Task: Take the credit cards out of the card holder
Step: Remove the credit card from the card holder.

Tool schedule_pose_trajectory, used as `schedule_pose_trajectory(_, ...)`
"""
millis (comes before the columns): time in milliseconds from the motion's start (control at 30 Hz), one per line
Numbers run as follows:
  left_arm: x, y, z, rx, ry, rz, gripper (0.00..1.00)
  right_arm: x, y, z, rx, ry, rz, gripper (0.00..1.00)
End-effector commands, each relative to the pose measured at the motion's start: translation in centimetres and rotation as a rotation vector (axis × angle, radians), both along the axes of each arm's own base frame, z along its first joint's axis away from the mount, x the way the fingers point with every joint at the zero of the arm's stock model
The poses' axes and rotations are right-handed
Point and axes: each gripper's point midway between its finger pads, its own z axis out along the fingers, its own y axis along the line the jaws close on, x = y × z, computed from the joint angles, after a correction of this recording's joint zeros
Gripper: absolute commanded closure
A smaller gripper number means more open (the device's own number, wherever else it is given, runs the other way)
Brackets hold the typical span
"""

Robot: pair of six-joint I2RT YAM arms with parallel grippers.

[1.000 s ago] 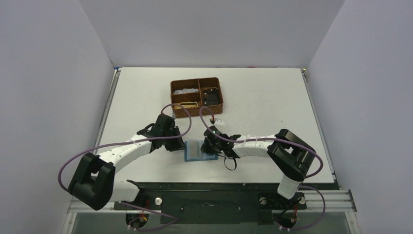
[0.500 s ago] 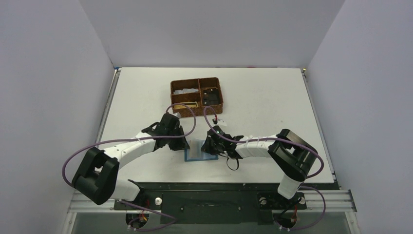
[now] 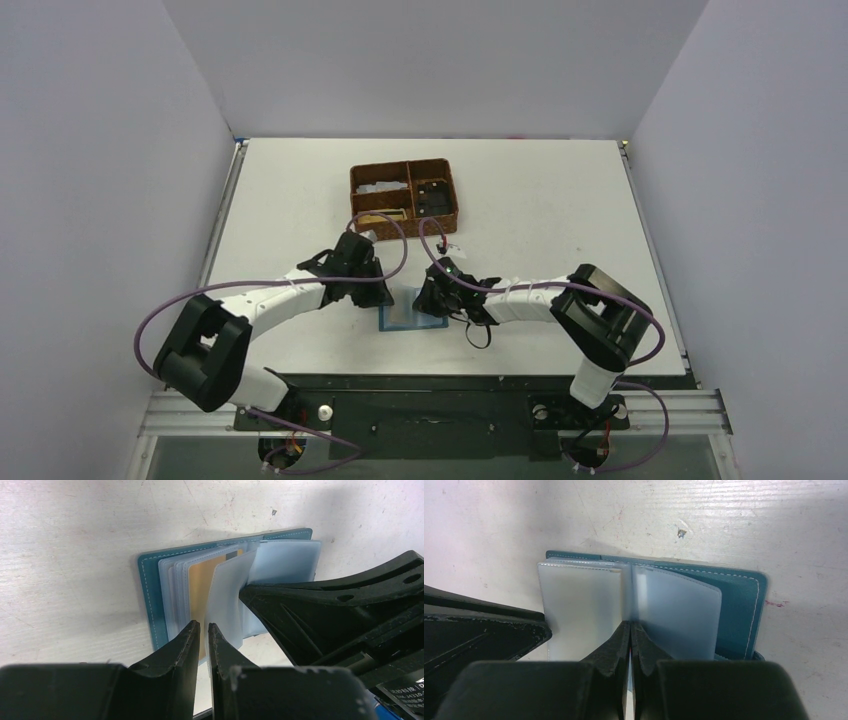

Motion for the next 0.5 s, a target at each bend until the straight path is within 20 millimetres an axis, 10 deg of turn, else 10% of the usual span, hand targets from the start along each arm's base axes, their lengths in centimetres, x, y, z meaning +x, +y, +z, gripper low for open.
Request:
schedule_pose_trajectory(0,1.8,-1.9,1.9,-0.061,-0.065,-0.013,0.9,-1.1,-1.4,-2.0,-0.063,0.046,0.005,1.0)
schedule_pose_trajectory(467,1.9,-3.8,2.8,-0.139,-0.072,-0.033,0.9,-0.6,-1.0,-0.9,-0.039,0.025,0.011,1.0)
